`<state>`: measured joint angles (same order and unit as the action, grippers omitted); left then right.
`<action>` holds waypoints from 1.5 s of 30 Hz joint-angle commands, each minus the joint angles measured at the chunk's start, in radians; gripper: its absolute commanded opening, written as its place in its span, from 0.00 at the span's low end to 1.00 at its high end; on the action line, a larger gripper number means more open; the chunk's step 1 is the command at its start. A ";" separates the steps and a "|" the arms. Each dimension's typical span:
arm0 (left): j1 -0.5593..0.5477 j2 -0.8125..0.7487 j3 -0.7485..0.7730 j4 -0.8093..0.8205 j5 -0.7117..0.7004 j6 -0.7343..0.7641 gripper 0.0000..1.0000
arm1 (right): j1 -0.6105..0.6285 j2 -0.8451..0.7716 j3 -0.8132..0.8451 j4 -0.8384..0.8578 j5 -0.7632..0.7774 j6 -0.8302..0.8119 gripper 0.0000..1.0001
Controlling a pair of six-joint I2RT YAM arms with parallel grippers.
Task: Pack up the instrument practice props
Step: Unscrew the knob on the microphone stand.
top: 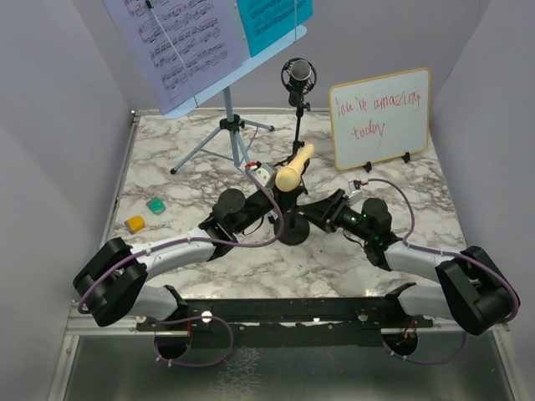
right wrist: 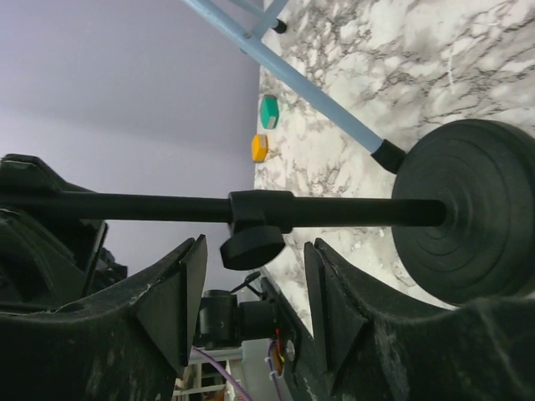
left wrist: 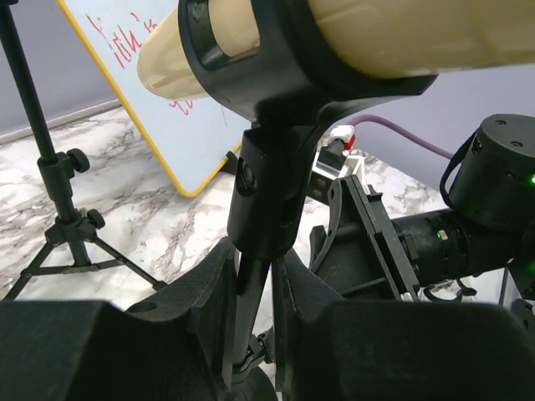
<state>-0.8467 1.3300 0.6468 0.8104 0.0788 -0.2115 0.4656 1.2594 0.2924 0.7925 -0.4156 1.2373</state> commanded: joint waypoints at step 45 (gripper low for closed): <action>-0.014 0.027 0.025 -0.100 0.090 -0.039 0.00 | 0.008 0.119 -0.059 0.227 -0.129 -0.406 0.01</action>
<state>-0.8501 1.3449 0.6487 0.8253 0.0856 -0.1970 0.4568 1.3472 0.2516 1.0386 -0.4675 1.0412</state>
